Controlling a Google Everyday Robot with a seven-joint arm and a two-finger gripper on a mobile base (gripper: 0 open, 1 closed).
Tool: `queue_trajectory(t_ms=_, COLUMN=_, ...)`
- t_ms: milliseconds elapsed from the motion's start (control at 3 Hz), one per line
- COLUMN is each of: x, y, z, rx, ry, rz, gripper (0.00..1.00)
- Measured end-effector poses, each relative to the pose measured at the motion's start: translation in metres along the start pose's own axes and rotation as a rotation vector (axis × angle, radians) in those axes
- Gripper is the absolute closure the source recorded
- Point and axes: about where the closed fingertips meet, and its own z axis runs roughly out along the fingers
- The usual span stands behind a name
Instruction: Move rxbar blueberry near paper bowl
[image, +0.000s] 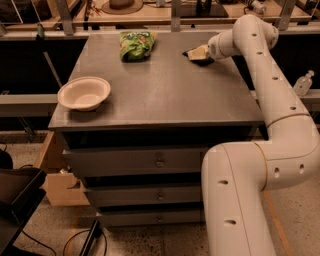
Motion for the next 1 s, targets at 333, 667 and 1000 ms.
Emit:
queue_trajectory(t_ms=333, x=0.000, y=0.000, z=0.000, rx=0.000, ry=0.000, rz=0.000, gripper=1.00)
queue_trajectory(t_ms=667, x=0.000, y=0.000, z=0.000, rx=0.000, ry=0.000, rz=-0.001, gripper=1.00)
queue_trajectory(t_ms=1000, x=-0.063, y=0.026, z=-0.035, rx=0.049, ry=0.001, rz=-0.142, gripper=1.00)
